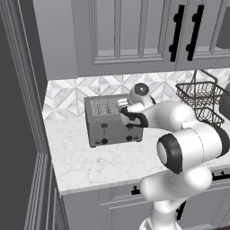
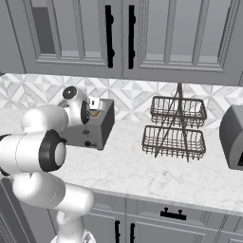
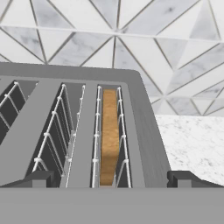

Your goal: Start the toaster. Once the lever pops up, take the bread to the plate on the dining counter.

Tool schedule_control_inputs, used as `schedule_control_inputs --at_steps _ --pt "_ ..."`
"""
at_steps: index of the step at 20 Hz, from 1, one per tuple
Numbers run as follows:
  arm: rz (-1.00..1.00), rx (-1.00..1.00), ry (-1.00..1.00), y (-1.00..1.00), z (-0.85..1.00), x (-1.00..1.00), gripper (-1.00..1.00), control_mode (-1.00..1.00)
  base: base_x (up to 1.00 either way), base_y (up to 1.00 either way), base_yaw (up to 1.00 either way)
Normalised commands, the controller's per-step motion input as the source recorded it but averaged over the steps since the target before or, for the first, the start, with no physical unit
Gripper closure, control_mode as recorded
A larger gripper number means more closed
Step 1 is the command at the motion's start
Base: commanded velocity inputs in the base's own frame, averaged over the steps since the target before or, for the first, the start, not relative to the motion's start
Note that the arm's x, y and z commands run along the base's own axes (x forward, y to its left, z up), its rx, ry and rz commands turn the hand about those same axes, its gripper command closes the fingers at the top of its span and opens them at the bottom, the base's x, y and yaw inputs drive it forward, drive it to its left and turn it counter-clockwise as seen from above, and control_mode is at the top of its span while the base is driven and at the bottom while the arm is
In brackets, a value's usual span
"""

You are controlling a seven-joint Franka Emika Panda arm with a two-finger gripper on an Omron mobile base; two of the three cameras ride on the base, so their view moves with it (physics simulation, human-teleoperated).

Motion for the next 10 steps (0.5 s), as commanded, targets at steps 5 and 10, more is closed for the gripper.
schedule_control_inputs --at_steps 5,10 --pt "0.00 0.00 0.00 0.00 0.00 0.00 -1.00 -1.00 0.00 0.00 0.00" --pt "0.00 0.00 0.00 0.00 0.00 0.00 -1.00 -1.00 0.00 0.00 0.00"
